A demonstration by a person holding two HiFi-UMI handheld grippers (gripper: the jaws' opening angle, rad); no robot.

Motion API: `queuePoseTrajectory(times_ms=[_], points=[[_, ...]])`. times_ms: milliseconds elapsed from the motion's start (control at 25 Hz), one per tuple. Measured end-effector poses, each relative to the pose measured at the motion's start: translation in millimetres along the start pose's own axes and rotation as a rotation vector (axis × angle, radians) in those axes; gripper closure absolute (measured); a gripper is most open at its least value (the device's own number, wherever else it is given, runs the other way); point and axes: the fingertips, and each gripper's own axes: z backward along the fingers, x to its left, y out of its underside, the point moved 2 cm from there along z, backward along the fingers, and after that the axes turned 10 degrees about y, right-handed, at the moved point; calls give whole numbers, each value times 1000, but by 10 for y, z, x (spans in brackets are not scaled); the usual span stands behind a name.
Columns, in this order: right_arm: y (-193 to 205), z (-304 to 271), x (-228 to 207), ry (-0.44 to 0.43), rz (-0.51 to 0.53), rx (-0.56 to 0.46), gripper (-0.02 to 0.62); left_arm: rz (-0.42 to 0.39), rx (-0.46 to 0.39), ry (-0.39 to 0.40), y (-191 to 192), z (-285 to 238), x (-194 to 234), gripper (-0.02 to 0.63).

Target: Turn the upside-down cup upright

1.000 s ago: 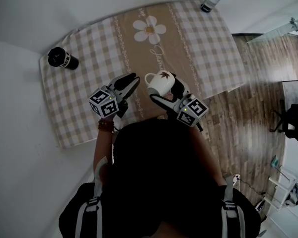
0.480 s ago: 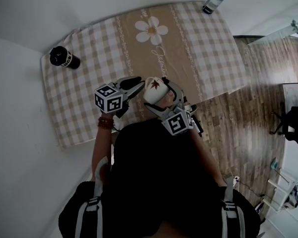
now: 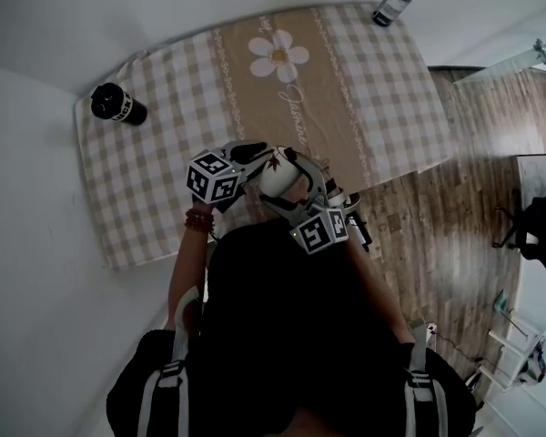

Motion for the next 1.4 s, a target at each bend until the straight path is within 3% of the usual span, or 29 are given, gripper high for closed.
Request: queuePoseTrajectory(times_ms=[160,440,640,760,880,1000,1080,1160,1400], points=[[29,0,57,-36,41,1,92,47,22,39,70,-61,26,476],[143,63,254,-165,231,-15,92,106,94,158,284,-136,11,476],[135,71,306,-199,255,-40,94,113,103,182,304,-191,3,479],[131,70,306,-204,262,-51,97,140,73,196,267,-227,-37,555],[165,112,318,-222,282,-54,98,146,67,201,284,-269,-70,555],[218,149,348,-241,300,-49,100,149,86,190,347,-294,-56,534],[242,153,335,-243,301,-45,100,147,93,160,367,-304,-8,462],[243,153,327,-243,304,-48,98,143,92,156,365,-315,9,462],[191,216,316,-245,441,-108,100,175,-6,280,241,-328,-48,462]])
